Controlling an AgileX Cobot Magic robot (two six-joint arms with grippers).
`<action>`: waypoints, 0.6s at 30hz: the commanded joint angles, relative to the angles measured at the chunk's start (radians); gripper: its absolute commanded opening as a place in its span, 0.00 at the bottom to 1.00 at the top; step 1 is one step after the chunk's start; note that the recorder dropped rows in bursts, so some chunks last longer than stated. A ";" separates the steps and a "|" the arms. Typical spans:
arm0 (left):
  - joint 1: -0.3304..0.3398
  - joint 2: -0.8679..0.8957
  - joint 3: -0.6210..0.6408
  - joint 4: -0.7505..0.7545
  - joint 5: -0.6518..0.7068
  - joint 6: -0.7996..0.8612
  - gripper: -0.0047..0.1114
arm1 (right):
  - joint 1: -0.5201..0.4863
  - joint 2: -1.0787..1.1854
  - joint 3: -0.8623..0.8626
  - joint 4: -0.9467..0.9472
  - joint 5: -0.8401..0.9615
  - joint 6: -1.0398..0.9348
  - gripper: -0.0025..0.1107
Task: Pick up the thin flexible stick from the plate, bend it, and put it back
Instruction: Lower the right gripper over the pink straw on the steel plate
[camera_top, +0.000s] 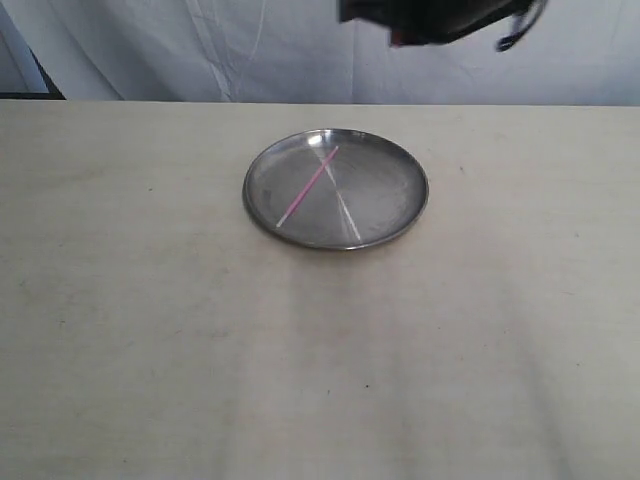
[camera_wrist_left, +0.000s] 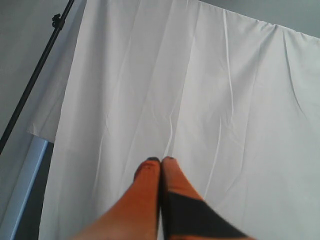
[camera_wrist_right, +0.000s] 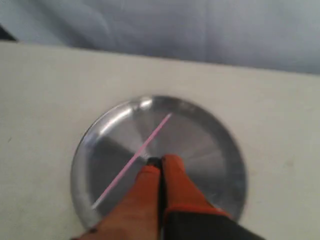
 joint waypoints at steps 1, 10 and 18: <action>0.000 -0.005 0.004 0.005 0.003 0.000 0.04 | 0.075 0.337 -0.325 0.300 0.292 -0.222 0.01; 0.000 -0.005 0.004 0.006 0.003 0.000 0.04 | 0.147 0.554 -0.561 0.232 0.403 -0.237 0.02; 0.000 -0.005 0.004 0.006 0.003 0.000 0.04 | 0.147 0.578 -0.561 0.229 0.445 -0.233 0.12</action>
